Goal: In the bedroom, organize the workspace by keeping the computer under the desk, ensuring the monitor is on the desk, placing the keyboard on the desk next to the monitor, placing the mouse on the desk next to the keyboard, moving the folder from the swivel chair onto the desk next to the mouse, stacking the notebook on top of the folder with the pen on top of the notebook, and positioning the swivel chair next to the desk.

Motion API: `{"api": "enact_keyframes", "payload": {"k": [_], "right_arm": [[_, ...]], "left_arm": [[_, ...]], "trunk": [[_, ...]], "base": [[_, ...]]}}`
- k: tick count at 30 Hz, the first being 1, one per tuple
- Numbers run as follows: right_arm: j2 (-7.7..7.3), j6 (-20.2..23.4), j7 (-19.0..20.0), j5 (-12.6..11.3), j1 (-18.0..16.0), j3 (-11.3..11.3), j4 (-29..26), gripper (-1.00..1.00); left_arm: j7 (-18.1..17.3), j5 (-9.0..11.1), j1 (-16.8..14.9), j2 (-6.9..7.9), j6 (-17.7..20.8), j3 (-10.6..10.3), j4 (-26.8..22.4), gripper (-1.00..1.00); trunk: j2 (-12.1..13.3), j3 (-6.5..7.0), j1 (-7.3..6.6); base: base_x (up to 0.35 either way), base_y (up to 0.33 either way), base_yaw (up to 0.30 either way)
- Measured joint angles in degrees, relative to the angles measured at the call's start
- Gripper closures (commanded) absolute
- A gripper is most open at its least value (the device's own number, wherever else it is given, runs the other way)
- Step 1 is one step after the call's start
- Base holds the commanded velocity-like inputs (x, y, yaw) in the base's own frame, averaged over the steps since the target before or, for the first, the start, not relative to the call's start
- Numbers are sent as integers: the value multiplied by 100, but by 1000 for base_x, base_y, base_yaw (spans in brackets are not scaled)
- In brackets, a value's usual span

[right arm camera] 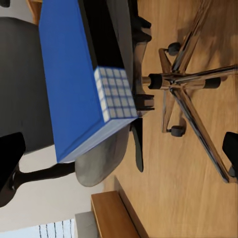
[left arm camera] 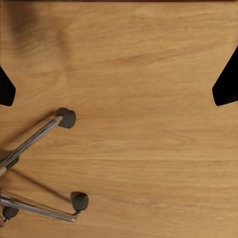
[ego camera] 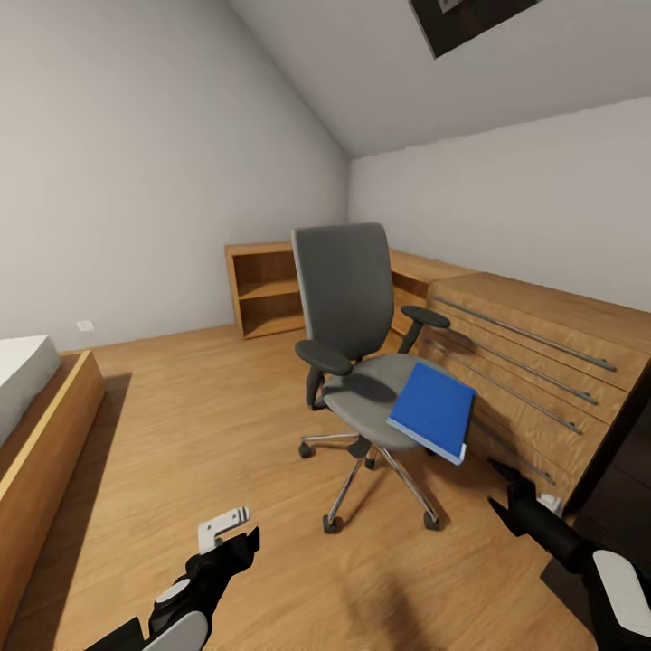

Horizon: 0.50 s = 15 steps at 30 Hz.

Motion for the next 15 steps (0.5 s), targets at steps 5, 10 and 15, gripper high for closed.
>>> {"api": "enact_keyframes", "payload": {"k": [5, 10, 15], "right_arm": [[6, -2, -6, -7, -1, 4, -3, -100], [6, -1, -7, -12, 0, 4, -5, -100], [9, -1, -8, -15, 0, 12, -6, -100]], "left_arm": [[2, 0, 0, 0, 0, -1, 0, -100], [6, -6, 0, 0, 0, -57, 0, -100], [-2, -48, 0, 0, 0, -83, 1, -100]], "trunk": [[-7, -111, 13], [-14, -222, 26], [-14, -222, 25]], "base": [[0, 0, 0], [0, 0, 0], [0, 0, 0]]}}
